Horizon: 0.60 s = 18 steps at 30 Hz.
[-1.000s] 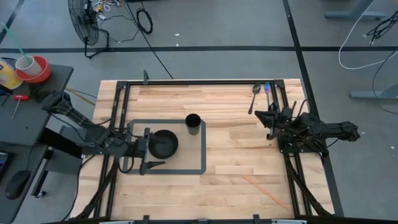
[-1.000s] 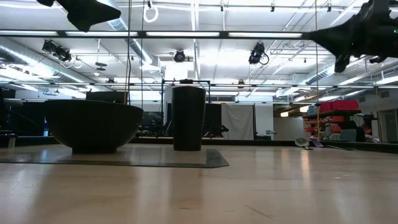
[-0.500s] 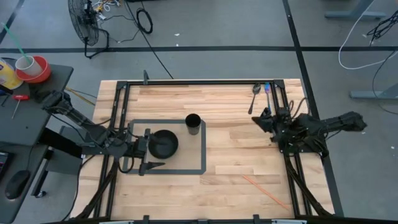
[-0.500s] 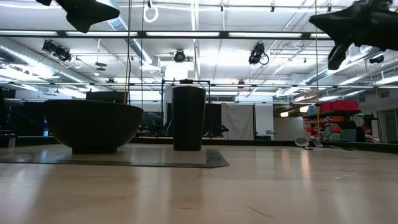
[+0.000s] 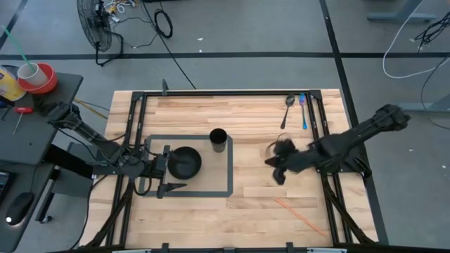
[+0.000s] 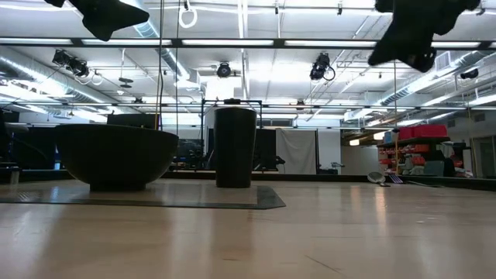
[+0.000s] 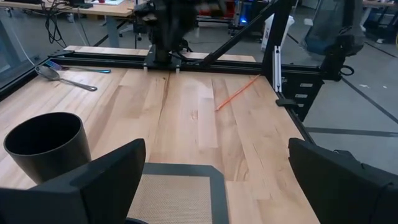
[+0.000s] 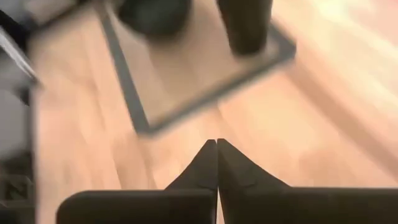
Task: Pick & Place Utensil
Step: Put the orange straw into the black cup
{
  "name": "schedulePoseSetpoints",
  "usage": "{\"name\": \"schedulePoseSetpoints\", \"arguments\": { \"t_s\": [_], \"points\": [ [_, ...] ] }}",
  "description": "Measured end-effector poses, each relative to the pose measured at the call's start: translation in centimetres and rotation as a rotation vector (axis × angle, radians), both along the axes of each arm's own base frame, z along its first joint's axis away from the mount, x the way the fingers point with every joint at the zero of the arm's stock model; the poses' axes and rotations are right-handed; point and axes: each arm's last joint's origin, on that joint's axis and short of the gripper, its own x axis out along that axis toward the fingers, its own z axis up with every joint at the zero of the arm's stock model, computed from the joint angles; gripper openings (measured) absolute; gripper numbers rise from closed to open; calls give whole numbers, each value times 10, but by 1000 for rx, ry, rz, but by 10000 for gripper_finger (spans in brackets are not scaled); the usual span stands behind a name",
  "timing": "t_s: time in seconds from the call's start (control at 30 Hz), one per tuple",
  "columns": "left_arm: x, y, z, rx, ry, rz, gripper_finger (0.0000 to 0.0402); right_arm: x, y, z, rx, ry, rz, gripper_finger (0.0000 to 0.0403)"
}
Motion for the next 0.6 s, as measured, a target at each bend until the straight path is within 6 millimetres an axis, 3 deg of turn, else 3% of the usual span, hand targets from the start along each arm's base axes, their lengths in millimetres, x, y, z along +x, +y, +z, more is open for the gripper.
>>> {"name": "schedulePoseSetpoints", "arguments": {
  "t_s": [0.2, 0.33, 0.6],
  "points": [
    [0, 0, 0, 0, 0, 0, 398, 37, 34, -15, 49, 431, 51, 49],
    [0, 0, 0, 0, 0, 0, 398, 46, 47, -34, 109, 683, 17, 94],
    [0, 0, 0, -1, 0, 0, 399, 52, 70, -69, 227, 847, -72, 142]
  ]
}}
